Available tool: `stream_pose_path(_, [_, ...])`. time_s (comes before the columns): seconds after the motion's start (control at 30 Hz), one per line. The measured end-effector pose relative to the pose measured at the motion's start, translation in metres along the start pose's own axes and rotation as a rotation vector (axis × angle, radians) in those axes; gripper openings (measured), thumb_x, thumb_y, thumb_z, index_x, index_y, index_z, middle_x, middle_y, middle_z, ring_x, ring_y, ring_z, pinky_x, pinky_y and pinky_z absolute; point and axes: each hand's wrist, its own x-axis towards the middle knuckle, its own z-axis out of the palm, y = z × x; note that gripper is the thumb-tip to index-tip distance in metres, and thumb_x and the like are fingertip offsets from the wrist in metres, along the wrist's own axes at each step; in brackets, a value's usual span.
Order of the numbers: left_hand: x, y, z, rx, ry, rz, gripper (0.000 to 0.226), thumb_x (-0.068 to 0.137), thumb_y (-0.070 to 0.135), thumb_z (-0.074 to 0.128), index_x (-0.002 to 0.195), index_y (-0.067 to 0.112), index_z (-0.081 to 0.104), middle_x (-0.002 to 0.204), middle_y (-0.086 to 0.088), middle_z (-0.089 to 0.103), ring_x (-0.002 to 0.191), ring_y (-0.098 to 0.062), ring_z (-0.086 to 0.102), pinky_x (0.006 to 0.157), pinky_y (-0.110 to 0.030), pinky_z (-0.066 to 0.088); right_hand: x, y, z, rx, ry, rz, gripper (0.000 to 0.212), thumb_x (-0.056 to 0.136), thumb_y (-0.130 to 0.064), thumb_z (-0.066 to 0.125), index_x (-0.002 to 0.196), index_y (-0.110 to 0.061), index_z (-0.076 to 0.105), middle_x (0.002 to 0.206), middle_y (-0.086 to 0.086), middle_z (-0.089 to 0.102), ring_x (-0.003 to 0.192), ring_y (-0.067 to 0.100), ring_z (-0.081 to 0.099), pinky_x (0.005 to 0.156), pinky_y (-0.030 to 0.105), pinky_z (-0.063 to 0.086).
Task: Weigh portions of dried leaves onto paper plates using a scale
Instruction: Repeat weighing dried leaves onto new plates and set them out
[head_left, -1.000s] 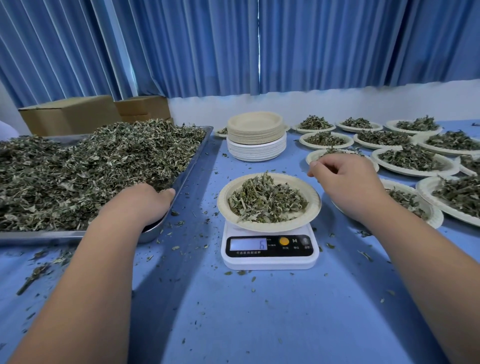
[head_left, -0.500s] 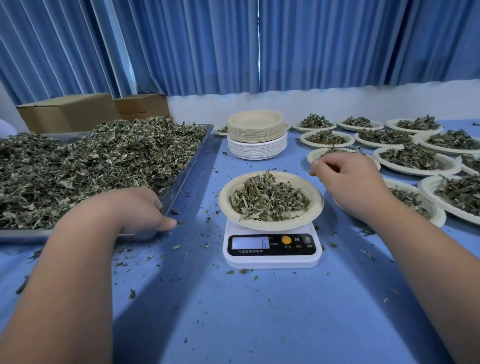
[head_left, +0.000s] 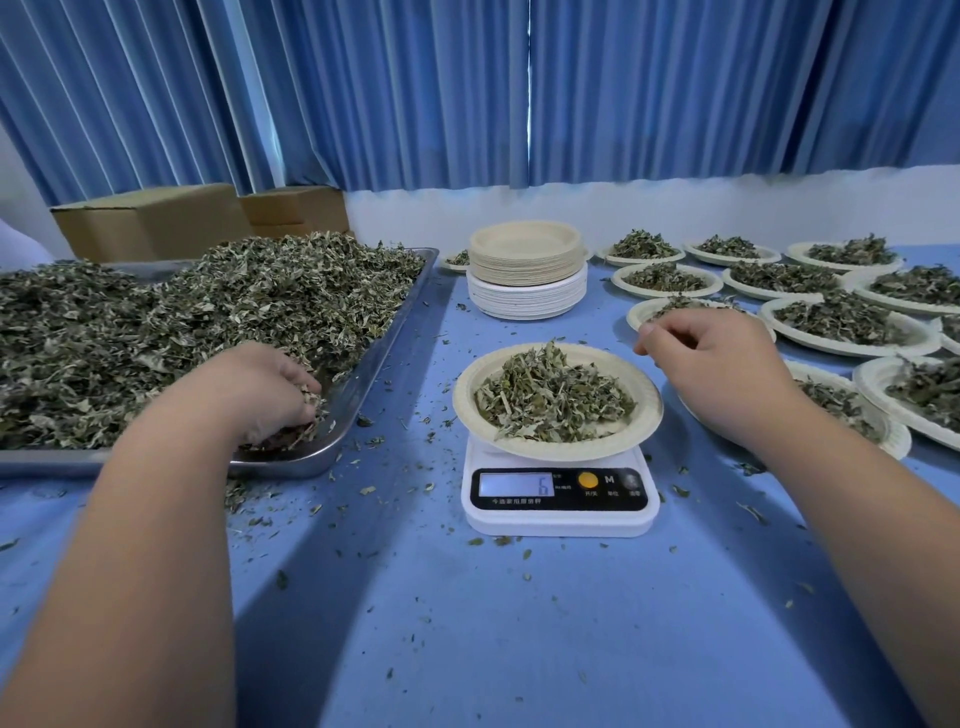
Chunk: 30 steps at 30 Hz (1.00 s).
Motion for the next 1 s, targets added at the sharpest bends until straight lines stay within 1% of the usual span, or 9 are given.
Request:
stream_pose_path(0.07, [0.002,-0.002,0.003,-0.115,0.052,-0.060,0.011,0.091,0.002,0.063,0.100,0.007,0.068,0.082,-0.019,0.068,0.065,-0.026,0.060,0.076,-0.039,0.056,0.000,0.000,0.000,-0.002,-0.003,0.000,0.034,0.096,-0.017,0.053,0.079,0.009,0.066,0.040,-0.027,0.048,0.044,-0.006,0.047,0.045,0.008,0.032])
stream_pose_path(0.13, [0.004,-0.003,0.006,-0.127,0.158,-0.055,0.001,0.089,0.009,0.068,0.089,0.010,0.069,0.074,-0.016,0.070,0.065,-0.027,0.063,0.077,-0.044,0.058,0.000,0.000,0.001,0.000,-0.001,0.000,0.034,0.096,-0.018,0.054,0.079,0.008,0.067,0.040,-0.027,0.048,0.043,-0.005,0.046,0.045,0.008,0.032])
stream_pose_path(0.27, [0.007,-0.003,0.008,-0.061,0.273,-0.009,0.017,0.088,0.027,0.070,0.098,0.013,0.070,0.074,-0.013,0.067,0.065,-0.028,0.060,0.061,-0.031,0.049,-0.001,-0.001,0.000,0.002,0.006,0.001,0.035,0.096,-0.018,0.053,0.079,0.010,0.067,0.040,-0.025,0.048,0.042,-0.004,0.046,0.045,0.009,0.032])
stream_pose_path(0.4, [0.007,0.000,0.012,-0.048,0.347,0.045,0.019,0.092,0.023,0.064,0.108,0.014,0.067,0.075,-0.006,0.061,0.061,-0.023,0.056,0.049,-0.025,0.036,0.000,-0.001,-0.001,0.000,0.007,0.006,0.035,0.096,-0.018,0.053,0.080,0.010,0.066,0.039,-0.024,0.047,0.043,-0.003,0.046,0.045,0.010,0.031])
stream_pose_path(0.5, [0.005,0.005,0.011,-0.136,0.433,0.143,0.014,0.094,0.020,0.062,0.106,0.018,0.067,0.075,-0.003,0.062,0.058,-0.022,0.056,0.049,-0.024,0.038,0.000,0.000,-0.001,0.000,0.016,0.016,0.034,0.095,-0.019,0.053,0.081,0.009,0.066,0.039,-0.019,0.047,0.042,0.000,0.044,0.044,0.011,0.031])
stream_pose_path(0.7, [-0.015,0.029,0.018,-0.440,0.359,0.340,0.014,0.094,0.022,0.061,0.092,0.033,0.069,0.069,0.002,0.067,0.056,-0.013,0.055,0.053,-0.027,0.047,0.000,-0.001,0.000,0.038,0.031,0.043,0.030,0.094,-0.018,0.055,0.079,0.005,0.068,0.038,-0.009,0.040,0.039,0.006,0.037,0.041,0.013,0.030])
stream_pose_path(0.87, [-0.031,0.069,0.041,-0.498,0.247,0.517,0.014,0.092,0.019,0.063,0.094,0.031,0.069,0.063,0.020,0.066,0.050,0.005,0.054,0.046,-0.010,0.042,0.000,-0.001,0.001,0.020,0.029,0.016,0.033,0.094,-0.022,0.055,0.077,0.003,0.067,0.039,-0.010,0.039,0.042,0.006,0.038,0.043,0.016,0.028])
stream_pose_path(0.9, [-0.034,0.078,0.046,-0.472,0.227,0.551,0.015,0.092,0.020,0.064,0.092,0.034,0.068,0.067,0.020,0.067,0.057,0.006,0.057,0.049,-0.009,0.043,0.000,-0.002,0.002,0.018,0.030,0.011,0.033,0.094,-0.022,0.055,0.077,0.003,0.067,0.040,-0.009,0.039,0.043,0.006,0.038,0.044,0.018,0.026])
stream_pose_path(1.0, [-0.039,0.104,0.058,-0.430,0.174,0.677,0.018,0.090,0.018,0.067,0.097,0.034,0.068,0.093,0.017,0.066,0.081,0.000,0.059,0.077,-0.018,0.048,0.000,-0.003,0.002,0.011,0.028,-0.022,0.034,0.094,-0.022,0.055,0.075,0.004,0.066,0.040,-0.007,0.038,0.044,0.006,0.037,0.045,0.017,0.027])
